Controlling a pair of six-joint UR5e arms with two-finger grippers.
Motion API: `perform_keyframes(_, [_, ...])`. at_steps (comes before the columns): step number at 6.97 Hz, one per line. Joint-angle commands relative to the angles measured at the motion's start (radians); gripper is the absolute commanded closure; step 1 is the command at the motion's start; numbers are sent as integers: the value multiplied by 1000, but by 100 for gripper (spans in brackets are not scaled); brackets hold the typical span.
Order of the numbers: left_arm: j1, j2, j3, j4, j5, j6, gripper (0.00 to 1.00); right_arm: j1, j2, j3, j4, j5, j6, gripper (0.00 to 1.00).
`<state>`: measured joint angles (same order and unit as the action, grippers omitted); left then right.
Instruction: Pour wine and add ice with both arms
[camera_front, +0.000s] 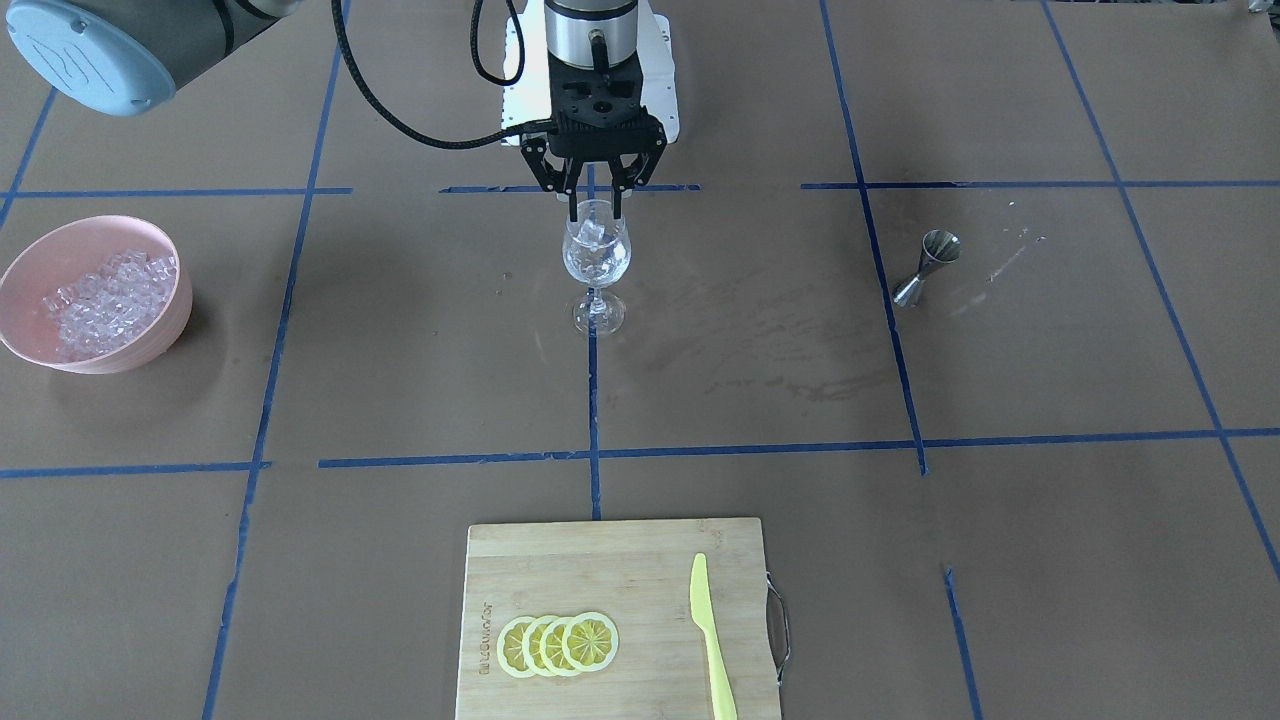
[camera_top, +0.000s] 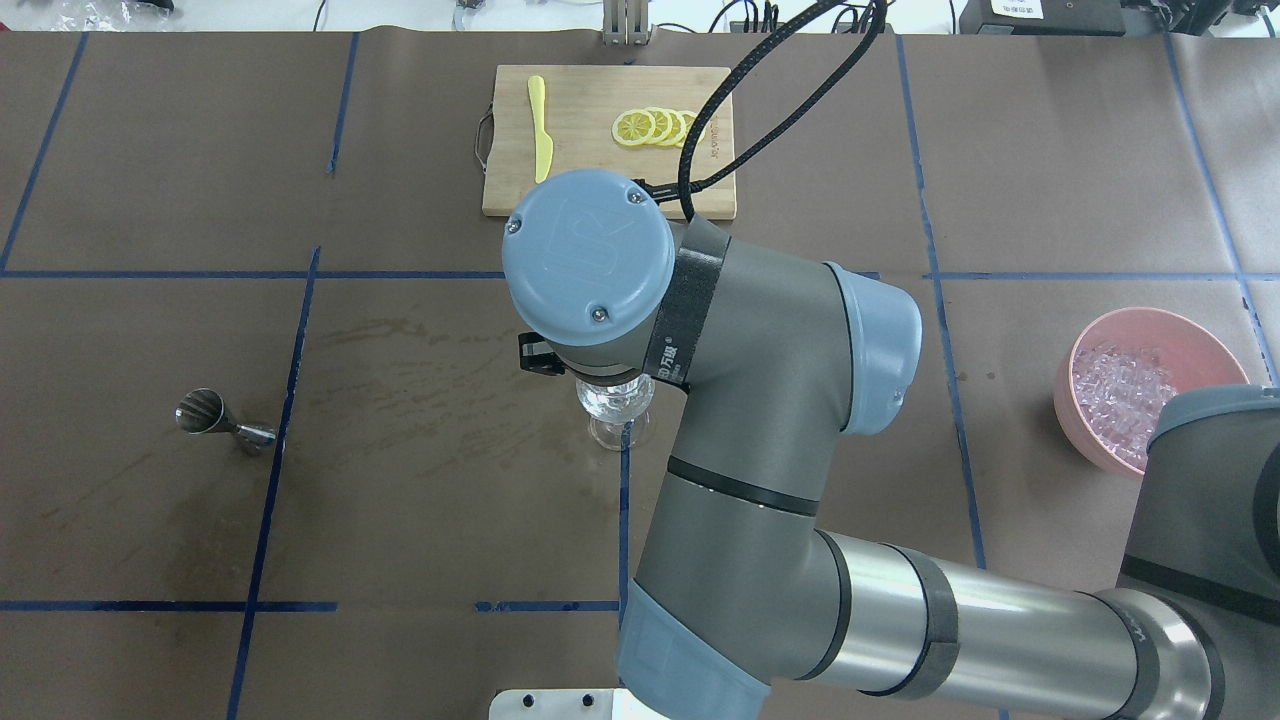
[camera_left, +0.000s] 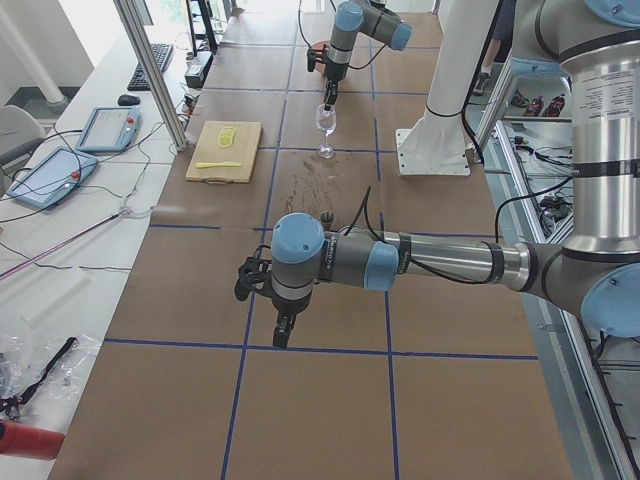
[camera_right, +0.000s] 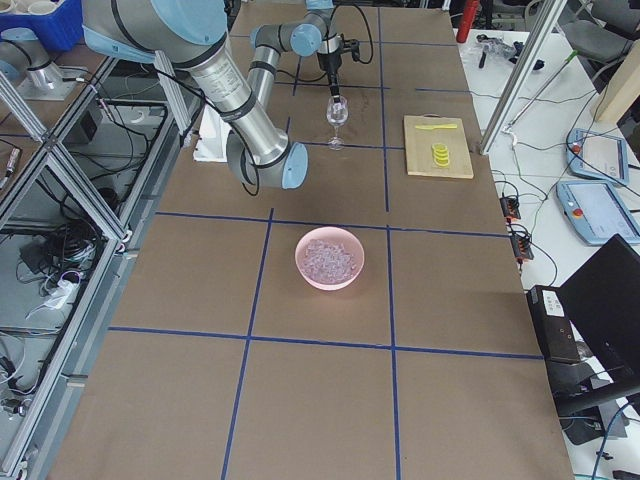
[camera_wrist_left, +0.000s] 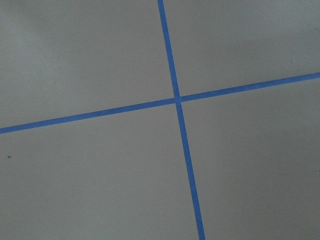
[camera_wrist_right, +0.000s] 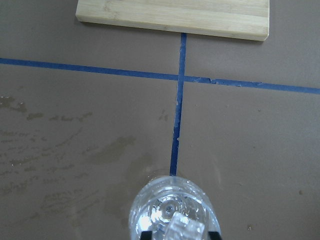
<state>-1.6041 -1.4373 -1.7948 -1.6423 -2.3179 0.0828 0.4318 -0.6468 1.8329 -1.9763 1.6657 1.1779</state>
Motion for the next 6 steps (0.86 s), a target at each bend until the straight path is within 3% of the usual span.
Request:
perform_keyframes(1, [0,0,0,1,0,0,0,-1,10,8,1,3,0,0])
perform_keyframes(3, [1,0,0,1,0,2,0,45,-49,90,1,23,-32,0])
perform_keyframes(6, [1,5,11,4,-2,2,0,328,-245,164,11,265,-402,0])
